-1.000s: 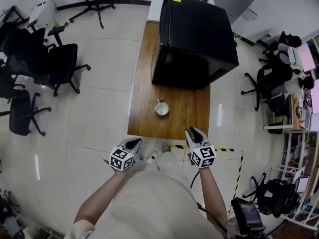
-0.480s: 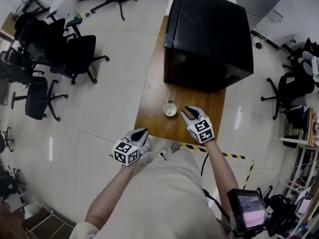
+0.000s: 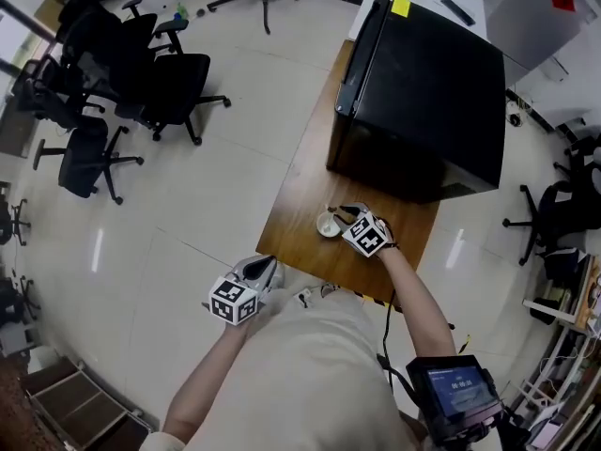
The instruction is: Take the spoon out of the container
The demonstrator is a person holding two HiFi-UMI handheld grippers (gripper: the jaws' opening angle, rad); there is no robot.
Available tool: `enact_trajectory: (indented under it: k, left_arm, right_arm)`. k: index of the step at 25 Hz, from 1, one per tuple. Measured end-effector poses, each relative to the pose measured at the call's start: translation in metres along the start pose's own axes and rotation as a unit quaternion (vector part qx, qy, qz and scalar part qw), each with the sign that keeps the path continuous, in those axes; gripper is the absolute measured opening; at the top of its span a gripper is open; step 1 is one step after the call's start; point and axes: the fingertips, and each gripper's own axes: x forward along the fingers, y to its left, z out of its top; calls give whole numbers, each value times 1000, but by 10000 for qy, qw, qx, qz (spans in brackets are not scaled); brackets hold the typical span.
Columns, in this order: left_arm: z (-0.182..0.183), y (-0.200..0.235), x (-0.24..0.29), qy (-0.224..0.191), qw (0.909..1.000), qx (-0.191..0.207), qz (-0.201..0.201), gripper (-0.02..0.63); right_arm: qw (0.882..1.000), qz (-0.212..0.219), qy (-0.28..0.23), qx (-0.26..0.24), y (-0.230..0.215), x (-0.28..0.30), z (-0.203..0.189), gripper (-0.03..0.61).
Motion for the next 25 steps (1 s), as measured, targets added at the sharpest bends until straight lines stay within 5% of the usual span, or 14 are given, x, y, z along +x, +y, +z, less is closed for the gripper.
enact_trajectory:
  k: [12,25]
  left_arm:
    - [-16,3,-9,42,9990,-206,399,-14]
    - [-22,5,-10,72,9986,-156,508,-14]
  right_arm:
    - [9962,593,448,-461,-1,47,-12,98]
    - [9992,366,71,132,-9,39,-19,48]
